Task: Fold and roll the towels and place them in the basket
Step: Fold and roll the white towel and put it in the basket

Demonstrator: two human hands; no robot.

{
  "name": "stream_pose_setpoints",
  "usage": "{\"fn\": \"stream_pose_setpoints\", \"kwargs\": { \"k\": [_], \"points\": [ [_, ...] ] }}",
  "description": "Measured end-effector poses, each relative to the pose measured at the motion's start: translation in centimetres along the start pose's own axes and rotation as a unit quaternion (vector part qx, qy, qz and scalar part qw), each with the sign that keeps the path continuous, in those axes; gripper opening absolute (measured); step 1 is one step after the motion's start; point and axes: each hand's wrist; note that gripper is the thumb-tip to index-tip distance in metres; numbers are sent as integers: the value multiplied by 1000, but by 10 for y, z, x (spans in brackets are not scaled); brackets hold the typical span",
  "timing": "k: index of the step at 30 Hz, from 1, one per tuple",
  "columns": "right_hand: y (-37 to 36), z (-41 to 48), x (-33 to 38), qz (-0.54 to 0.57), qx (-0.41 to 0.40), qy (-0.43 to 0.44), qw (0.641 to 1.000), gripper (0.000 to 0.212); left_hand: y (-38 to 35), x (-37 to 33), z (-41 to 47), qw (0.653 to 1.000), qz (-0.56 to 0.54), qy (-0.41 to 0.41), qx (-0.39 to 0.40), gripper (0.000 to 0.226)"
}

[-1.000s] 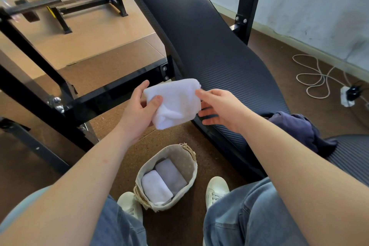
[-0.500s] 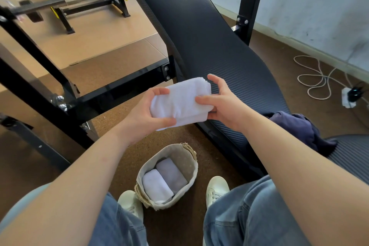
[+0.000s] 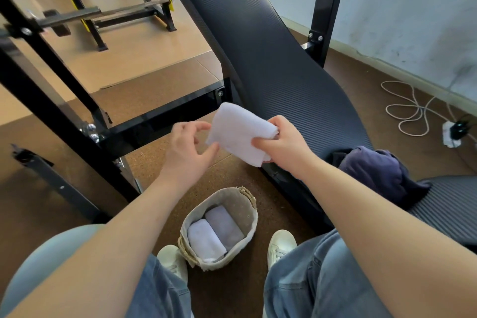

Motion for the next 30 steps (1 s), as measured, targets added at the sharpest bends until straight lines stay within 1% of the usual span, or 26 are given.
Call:
{"fn": "stream_pose_setpoints", "kwargs": {
  "k": [1, 2, 3, 4, 6, 7, 9, 11, 13, 14, 16, 18, 20, 22, 25, 27, 30],
  "points": [
    [-5, -5, 0, -32, -12, 31, 999, 34, -2, -3, -1, 1000, -22, 12, 11, 41],
    [-9, -9, 1, -52, -14, 60, 997, 34, -5, -7, -3, 996, -63, 43, 35, 38],
    [-14, -13, 1, -62, -7, 86, 994, 36, -8, -11, -6, 987, -123, 86, 61, 41],
    [-19, -17, 2, -74, 9, 111, 991, 38, -11, -16, -8, 969, -190, 139, 75, 45],
    [-26, -21, 2, -103, 59, 152, 981, 45, -14, -23, -11, 913, -322, 239, 72, 52],
    [-29, -22, 2, -113, 93, 165, 975, 46, -14, -25, -12, 888, -366, 272, 63, 55],
    [-32, -24, 0, -111, 159, 171, 966, 40, -10, -26, -14, 861, -398, 313, 42, 56],
    [-35, -27, 0, -68, 192, 175, 963, 28, -6, -24, -16, 851, -400, 340, 31, 49],
    [-38, -28, 4, -18, 175, 176, 969, 19, -3, -23, -17, 844, -400, 357, 28, 47],
    [-39, -29, 6, -5, 152, 170, 974, 19, -1, -24, -18, 839, -408, 359, 32, 47],
    [-42, -29, 11, -6, 99, 147, 984, 32, 1, -26, -19, 832, -432, 344, 53, 44],
    [-44, -28, 13, -2, 88, 108, 990, 51, 3, -28, -22, 833, -441, 325, 77, 41],
    [-45, -26, 14, 29, 117, 70, 990, 67, 4, -29, -26, 832, -444, 318, 95, 42],
    [-43, -23, 14, 63, 156, 34, 985, 77, 4, -30, -29, 824, -452, 322, 116, 41],
    [-40, -16, 11, 101, 213, -5, 972, 77, 4, -29, -30, 803, -476, 339, 114, 24],
    [-41, -10, 6, 115, 242, -15, 963, 78, 3, -24, -28, 799, -481, 350, 90, 25],
    [-44, -1, 0, 124, 274, -21, 953, 81, -3, -12, -26, 813, -460, 352, 64, 33]
  ]
}}
Point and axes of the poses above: each hand's wrist, its own z-axis towards the middle knuckle, its own y-axis out of the back of the hand, x = y × z, and after that the axes turned 9 degrees about -z, right-handed
